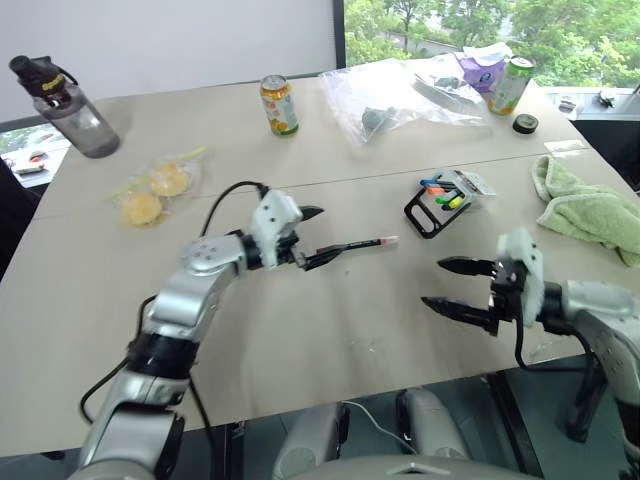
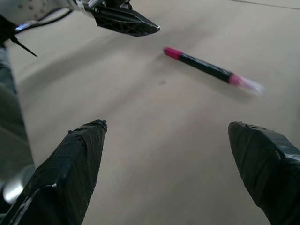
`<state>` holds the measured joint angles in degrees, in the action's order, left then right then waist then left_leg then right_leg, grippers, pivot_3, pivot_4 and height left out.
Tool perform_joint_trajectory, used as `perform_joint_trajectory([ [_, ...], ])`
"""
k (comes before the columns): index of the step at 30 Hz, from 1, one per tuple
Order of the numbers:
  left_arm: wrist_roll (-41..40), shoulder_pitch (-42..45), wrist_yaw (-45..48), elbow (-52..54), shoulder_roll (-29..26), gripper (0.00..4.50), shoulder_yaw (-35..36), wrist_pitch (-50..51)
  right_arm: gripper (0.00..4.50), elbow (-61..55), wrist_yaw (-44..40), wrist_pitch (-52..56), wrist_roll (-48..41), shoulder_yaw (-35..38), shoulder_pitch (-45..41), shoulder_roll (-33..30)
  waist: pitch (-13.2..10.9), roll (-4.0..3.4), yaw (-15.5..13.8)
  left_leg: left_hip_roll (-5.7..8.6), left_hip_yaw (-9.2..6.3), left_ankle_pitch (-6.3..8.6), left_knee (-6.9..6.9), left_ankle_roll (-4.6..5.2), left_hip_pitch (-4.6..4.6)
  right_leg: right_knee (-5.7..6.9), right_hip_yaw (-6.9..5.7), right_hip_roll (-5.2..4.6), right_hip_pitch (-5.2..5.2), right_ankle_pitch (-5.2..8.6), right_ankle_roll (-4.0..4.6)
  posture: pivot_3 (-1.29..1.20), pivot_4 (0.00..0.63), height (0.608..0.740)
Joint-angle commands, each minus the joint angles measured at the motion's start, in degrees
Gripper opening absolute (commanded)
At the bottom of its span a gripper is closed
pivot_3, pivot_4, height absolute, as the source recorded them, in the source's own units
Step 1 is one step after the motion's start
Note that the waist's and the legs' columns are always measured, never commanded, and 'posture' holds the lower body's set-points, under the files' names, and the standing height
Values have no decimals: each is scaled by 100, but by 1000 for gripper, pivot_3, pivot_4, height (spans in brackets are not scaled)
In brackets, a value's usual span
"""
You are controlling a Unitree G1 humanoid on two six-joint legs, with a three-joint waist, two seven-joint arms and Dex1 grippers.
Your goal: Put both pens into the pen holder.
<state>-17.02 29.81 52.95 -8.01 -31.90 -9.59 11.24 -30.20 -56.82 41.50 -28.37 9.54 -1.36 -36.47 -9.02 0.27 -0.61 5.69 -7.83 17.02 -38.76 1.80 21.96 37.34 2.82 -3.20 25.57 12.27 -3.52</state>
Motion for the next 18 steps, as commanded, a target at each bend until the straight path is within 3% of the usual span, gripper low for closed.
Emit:
perform_joint_trajectory([
  [1,520,590,704,-1363,153,4500,-425,-647,4430,-412,262,-350,-21,320,281,-40,1,1,25,0,1,0,-1,0,0,2,1,1,0,0,0,0,150,739],
  [5,1256,1321,1248,-3085,415,4500,-953,-1445,4430,-664,632,-422,-59,507,566,-60,2,7,56,0,10,0,-31,0,-10,44,12,5,-3,1,-1,0,150,739],
  [10,1601,1798,1507,-4113,596,2507,-1041,-2017,4500,-911,907,-396,-219,715,845,-95,20,25,30,3,7,1,-46,1,-24,44,7,0,-28,1,-2,0,150,739],
  [15,1607,1961,1584,-4402,700,12,-893,-2194,4500,-947,1048,-406,-314,679,911,-148,23,31,41,1,-1,3,-45,5,-78,44,-2,2,-83,2,-4,0,150,739],
  [18,1535,1894,1564,-4297,712,12,-759,-2163,4500,-864,1113,-402,-340,574,784,-183,23,32,75,0,-1,15,-41,26,-112,38,-2,3,-118,4,-6,0,150,739],
])
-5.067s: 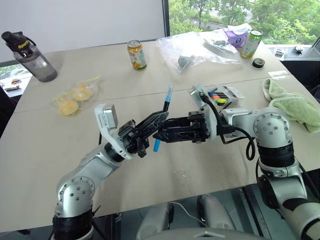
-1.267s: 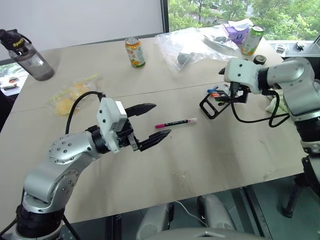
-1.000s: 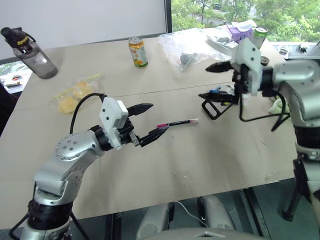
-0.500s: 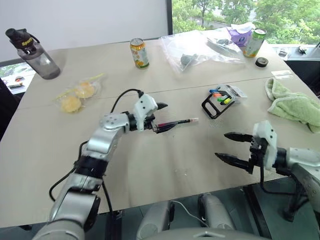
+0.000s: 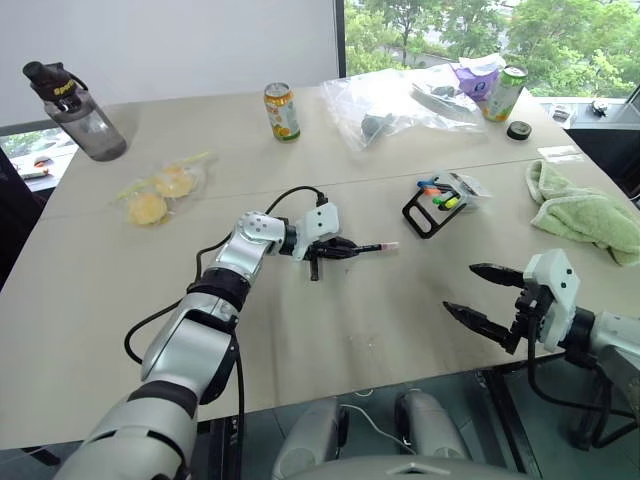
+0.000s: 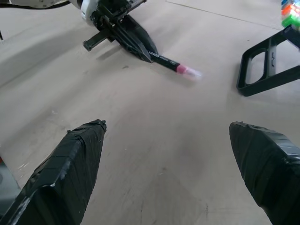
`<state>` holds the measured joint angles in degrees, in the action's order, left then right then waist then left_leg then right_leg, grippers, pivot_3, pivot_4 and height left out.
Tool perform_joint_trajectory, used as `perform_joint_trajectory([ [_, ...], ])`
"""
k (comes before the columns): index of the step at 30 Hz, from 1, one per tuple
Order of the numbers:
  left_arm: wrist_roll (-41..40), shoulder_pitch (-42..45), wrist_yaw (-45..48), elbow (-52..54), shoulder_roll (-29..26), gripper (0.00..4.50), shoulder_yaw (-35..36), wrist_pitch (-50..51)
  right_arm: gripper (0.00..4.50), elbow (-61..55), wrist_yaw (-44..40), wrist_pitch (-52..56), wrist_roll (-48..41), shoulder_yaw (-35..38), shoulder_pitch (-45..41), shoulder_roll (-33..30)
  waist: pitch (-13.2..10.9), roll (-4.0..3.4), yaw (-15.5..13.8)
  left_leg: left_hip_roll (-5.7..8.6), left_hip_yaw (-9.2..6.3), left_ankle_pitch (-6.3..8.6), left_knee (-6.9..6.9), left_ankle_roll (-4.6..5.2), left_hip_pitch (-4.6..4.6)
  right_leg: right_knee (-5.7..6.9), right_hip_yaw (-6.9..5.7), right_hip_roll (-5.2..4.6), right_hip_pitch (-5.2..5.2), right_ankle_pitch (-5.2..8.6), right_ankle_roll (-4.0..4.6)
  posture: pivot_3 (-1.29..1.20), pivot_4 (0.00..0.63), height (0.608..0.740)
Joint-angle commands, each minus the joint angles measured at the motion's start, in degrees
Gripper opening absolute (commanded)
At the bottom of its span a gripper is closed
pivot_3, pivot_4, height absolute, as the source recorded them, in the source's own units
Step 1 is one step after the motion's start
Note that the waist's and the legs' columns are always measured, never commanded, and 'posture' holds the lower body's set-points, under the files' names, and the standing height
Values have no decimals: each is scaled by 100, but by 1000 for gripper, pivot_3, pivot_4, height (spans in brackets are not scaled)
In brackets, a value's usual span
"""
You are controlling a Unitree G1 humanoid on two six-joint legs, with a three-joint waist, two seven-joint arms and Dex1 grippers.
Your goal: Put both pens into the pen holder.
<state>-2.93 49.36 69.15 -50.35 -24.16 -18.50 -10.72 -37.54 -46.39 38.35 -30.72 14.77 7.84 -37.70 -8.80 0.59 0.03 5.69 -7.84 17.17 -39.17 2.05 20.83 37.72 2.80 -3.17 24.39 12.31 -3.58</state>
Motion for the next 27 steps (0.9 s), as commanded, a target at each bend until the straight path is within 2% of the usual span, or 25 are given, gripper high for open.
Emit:
perform_joint_trajectory([
  [1,93,-115,-77,25,-76,12,184,50,4500,-88,93,-73,-119,9,-207,-68,0,0,19,0,0,0,0,0,-3,0,0,0,-2,0,0,0,150,739],
  [5,-636,-589,-132,1056,4,12,784,643,4500,153,262,79,-156,-228,-632,-8,-1,1,83,-2,-3,-3,0,-6,-2,2,1,0,0,0,0,0,150,739],
  [10,-1845,-1663,-514,3566,71,12,1495,2245,4500,452,618,698,-538,-487,-1302,236,-3,3,84,-6,-3,-13,1,-23,36,2,7,-1,40,-1,3,0,150,739],
  [13,-2818,-2419,-1117,5317,136,12,1917,3348,4500,713,1111,1296,-1278,-482,-2069,885,-3,3,82,-7,-8,-13,1,-23,47,-3,4,-2,48,-2,4,0,150,739],
  [15,-3229,-2782,-1452,6092,150,12,2094,3815,4500,919,1498,1589,-1690,-409,-2529,1348,-3,0,89,-9,-4,-12,5,-24,44,-4,13,0,48,-2,4,0,150,739],
  [18,-3510,-3016,-1862,6559,178,12,2314,4091,4500,1280,2225,1983,-2498,-112,-3114,2036,-3,-4,34,-8,-7,-13,8,-24,39,-3,6,0,42,-2,5,0,150,739],
  [21,-3684,-3166,-2129,6905,199,12,2392,4224,4500,1539,2678,2201,-3209,29,-3529,2437,-3,-4,34,-4,-9,-13,9,-24,39,-4,-2,-2,41,-2,6,0,150,739],
  [23,-3702,-3207,-2268,7065,221,12,2332,4262,4500,1683,2856,2302,-3504,27,-3739,2529,-4,-5,29,-1,-9,-13,10,-24,41,-8,-2,-3,42,-2,6,0,150,739],
  [27,-3737,-3199,-2344,7035,361,12,2250,4193,4500,1805,2895,2397,-3522,-244,-3932,2445,-3,-6,55,-1,-8,-13,11,-23,40,-11,-2,-2,41,-2,6,0,150,739],
])
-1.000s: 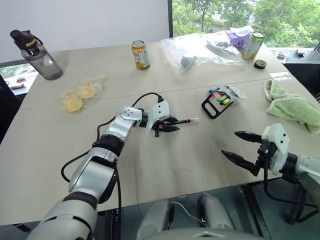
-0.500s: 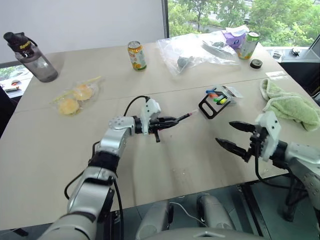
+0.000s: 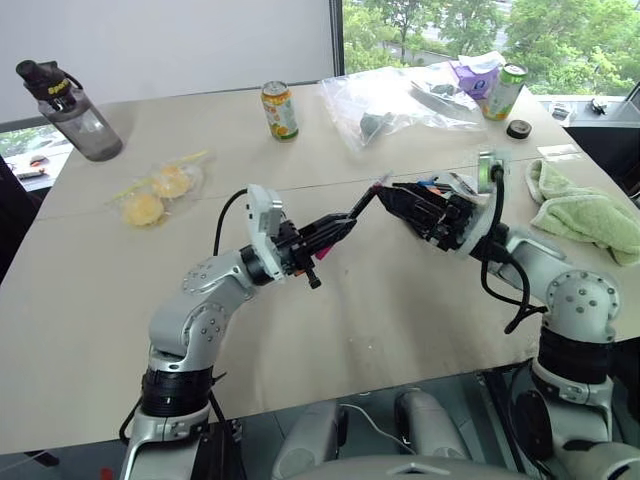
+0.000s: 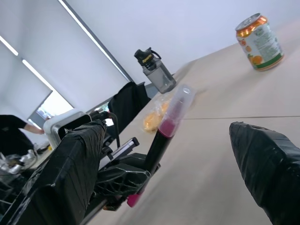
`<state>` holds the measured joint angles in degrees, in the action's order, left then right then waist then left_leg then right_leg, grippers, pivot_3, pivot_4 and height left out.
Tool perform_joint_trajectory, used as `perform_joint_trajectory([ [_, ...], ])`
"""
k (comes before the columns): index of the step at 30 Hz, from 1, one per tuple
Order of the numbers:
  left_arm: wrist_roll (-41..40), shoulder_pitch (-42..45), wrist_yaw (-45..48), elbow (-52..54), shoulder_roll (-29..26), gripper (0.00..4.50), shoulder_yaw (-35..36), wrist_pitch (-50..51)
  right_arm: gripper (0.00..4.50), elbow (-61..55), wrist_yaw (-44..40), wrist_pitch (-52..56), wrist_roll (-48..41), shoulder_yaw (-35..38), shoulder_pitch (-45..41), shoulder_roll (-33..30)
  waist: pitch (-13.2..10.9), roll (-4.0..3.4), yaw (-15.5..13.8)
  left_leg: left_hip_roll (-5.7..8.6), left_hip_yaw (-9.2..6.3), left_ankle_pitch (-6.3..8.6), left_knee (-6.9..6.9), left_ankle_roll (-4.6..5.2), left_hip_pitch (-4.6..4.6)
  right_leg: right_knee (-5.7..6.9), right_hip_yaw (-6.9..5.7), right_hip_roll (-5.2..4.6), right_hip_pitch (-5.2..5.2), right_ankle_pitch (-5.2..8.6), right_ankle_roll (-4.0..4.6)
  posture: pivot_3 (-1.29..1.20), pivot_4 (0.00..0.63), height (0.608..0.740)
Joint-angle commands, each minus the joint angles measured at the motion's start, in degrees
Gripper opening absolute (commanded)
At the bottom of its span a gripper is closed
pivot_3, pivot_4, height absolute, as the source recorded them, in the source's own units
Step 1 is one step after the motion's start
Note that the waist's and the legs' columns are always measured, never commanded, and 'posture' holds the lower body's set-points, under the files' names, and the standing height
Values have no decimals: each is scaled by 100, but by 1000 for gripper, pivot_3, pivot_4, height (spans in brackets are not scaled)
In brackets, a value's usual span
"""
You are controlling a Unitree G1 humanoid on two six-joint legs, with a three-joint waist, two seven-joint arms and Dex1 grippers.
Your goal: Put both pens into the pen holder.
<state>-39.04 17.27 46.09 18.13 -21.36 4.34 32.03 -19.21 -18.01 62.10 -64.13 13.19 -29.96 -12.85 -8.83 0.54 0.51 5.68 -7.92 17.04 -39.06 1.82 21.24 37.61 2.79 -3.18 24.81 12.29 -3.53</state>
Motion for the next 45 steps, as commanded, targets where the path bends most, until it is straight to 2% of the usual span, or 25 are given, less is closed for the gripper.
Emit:
perform_joint_trajectory([
  [1,-94,-4,-14,156,94,12,-74,-117,4500,8,102,8,-229,-93,-203,-11,0,0,15,0,0,0,1,0,0,0,0,0,1,0,0,0,150,739],
  [2,-70,-8,-1,126,106,12,-106,-143,4500,45,143,-5,-277,-90,-255,12,0,0,22,-1,0,0,1,0,0,1,0,1,1,0,0,0,150,739],
  [5,-45,-3,1,73,147,0,-175,-187,3699,110,220,-71,-274,-134,-385,7,-1,-2,37,-1,4,0,2,0,-2,2,5,2,1,0,0,0,150,739],
  [12,-85,93,-92,91,175,0,-295,-114,356,102,336,-127,-323,-167,-473,2,-2,-3,32,-1,4,0,4,0,-1,0,5,2,2,0,0,0,150,739],
  [13,-93,113,-103,82,172,0,-294,-98,142,95,351,-133,-343,-171,-473,-9,-2,-3,31,-1,4,0,4,0,0,0,5,2,3,0,0,0,150,739],
  [15,-191,163,-162,56,185,0,-241,5,136,58,361,-157,-372,-189,-483,-48,-2,-4,30,-1,4,0,6,0,-1,0,5,2,3,0,0,0,150,739],
  [16,-202,176,-164,60,169,725,-235,32,136,24,361,-180,-379,-197,-494,-65,-2,-4,30,-1,4,0,6,0,-1,0,5,2,2,0,0,0,150,739],
  [17,-173,188,-173,69,146,947,-243,35,136,-7,341,-214,-361,-209,-510,-91,-3,-6,33,-1,4,0,6,0,-1,0,5,2,2,0,0,0,150,739],
  [20,207,236,-495,81,100,2157,-287,-92,136,-148,15,-470,53,-358,-599,-420,-5,-9,30,-1,4,0,6,0,-1,-1,5,2,3,0,0,0,150,739],
  [22,371,198,-583,187,-101,3001,-260,-55,136,-191,-515,-818,787,-640,-784,-1118,-9,-13,27,0,4,0,6,0,0,-3,4,2,2,0,0,0,150,739],
  [26,897,107,-296,544,-990,3001,-488,1,136,189,-1526,-1561,1830,-1113,-1455,-2107,-13,-14,55,-2,9,0,19,0,0,-10,7,4,9,1,0,0,150,739],
  [31,1107,255,-164,706,-1652,3001,-444,2,136,1042,-3053,-3341,3927,-2458,-2067,-3137,-14,-15,43,-4,24,-1,53,-1,5,-20,20,4,30,1,0,0,150,739],
  [36,1070,290,-282,878,-1777,3001,-304,76,136,2004,-3630,-4593,5175,-3027,-2515,-3154,-16,-13,45,-7,22,-1,57,-1,43,-44,21,2,59,-1,0,0,150,739],
  [38,997,208,-353,1035,-1777,3001,-255,149,136,2264,-3760,-4863,5416,-3092,-2617,-3089,-16,-13,39,-6,18,-2,53,-1,72,-43,17,1,88,-1,1,0,150,739],
  [45,984,-44,-483,1367,-1810,3001,-142,251,136,2609,-4156,-5455,6051,-3113,-2772,-2976,-17,-13,28,-7,12,-2,74,-2,78,-78,10,0,89,-1,1,0,150,739],
])
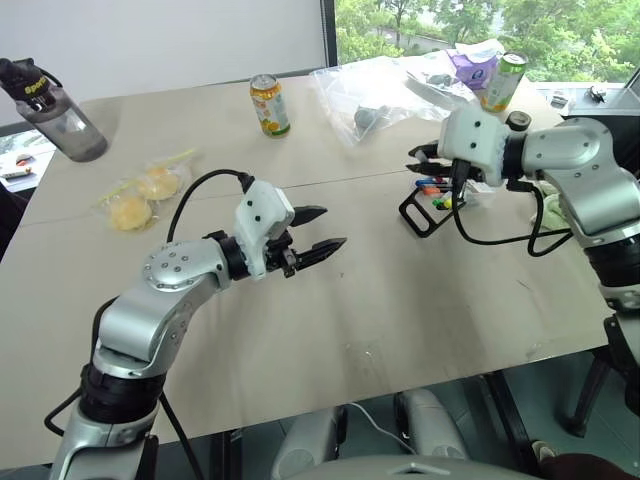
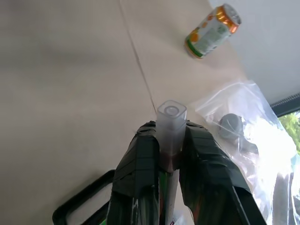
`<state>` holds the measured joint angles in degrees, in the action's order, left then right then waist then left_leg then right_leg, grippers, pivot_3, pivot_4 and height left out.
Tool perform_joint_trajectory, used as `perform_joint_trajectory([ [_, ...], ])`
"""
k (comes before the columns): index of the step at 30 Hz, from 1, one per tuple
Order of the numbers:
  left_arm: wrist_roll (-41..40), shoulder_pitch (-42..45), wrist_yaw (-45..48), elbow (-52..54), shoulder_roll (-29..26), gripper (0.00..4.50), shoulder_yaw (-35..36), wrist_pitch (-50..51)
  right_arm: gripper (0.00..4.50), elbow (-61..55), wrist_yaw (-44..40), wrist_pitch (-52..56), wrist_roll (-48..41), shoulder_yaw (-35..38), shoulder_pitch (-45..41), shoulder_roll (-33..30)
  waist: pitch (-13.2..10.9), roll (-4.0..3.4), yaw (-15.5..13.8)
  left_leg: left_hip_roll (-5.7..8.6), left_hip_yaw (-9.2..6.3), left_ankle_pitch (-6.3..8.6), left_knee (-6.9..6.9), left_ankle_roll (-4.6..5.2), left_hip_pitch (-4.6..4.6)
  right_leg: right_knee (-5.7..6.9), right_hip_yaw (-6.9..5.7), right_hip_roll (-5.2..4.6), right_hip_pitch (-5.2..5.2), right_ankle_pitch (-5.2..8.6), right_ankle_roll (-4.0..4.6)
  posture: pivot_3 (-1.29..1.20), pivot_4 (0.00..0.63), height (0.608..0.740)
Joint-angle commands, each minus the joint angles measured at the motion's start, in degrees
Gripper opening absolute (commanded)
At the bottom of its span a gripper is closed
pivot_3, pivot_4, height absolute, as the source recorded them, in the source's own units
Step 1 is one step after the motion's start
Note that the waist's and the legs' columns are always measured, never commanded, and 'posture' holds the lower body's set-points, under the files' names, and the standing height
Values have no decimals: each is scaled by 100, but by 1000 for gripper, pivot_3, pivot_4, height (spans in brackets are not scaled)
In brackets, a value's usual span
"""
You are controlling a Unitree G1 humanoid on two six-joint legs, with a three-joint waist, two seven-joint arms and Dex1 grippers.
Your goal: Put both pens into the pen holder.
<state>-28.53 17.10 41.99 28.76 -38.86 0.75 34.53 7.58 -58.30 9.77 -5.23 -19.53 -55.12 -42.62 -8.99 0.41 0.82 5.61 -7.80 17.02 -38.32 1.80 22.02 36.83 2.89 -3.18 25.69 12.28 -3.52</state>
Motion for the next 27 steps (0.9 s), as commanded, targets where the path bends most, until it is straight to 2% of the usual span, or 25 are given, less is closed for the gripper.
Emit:
perform_joint_trajectory([
  [1,-93,-25,-86,322,-42,3001,234,15,136,-59,-182,-281,240,152,-278,-3,0,0,-4,0,0,0,0,0,0,0,0,0,0,0,0,0,150,739],
  [19,-187,165,-52,202,137,3001,179,-50,136,-142,-688,-772,1178,77,-263,20,0,0,-4,0,-2,0,-4,0,-2,3,-3,0,-3,0,0,0,150,739],
  [20,-184,170,-48,193,144,3056,174,-58,935,-103,-676,-785,1209,81,-269,35,0,0,-4,0,-2,0,-4,0,-2,3,-3,0,-3,0,0,0,150,739],
  [21,-186,166,-45,194,151,3056,175,-61,1150,-65,-640,-792,1235,95,-278,64,0,0,-3,0,-2,0,-4,0,-2,3,-3,0,-3,0,0,0,150,739],
  [23,-192,154,-38,205,164,3056,180,-61,1879,9,-567,-798,1277,126,-298,130,0,0,3,0,-1,0,-4,0,-2,4,-2,1,-3,0,0,0,150,739],
  [25,-191,149,-34,205,177,3056,181,-60,2761,110,-473,-830,1329,156,-309,199,0,0,7,0,-1,0,-4,0,-3,5,-1,1,-3,0,1,0,150,739],
  [27,-196,138,-34,212,182,3056,190,-54,3863,183,-404,-870,1384,182,-299,240,0,0,5,0,-1,0,-5,0,-3,7,-2,1,-3,0,1,0,150,739],
])
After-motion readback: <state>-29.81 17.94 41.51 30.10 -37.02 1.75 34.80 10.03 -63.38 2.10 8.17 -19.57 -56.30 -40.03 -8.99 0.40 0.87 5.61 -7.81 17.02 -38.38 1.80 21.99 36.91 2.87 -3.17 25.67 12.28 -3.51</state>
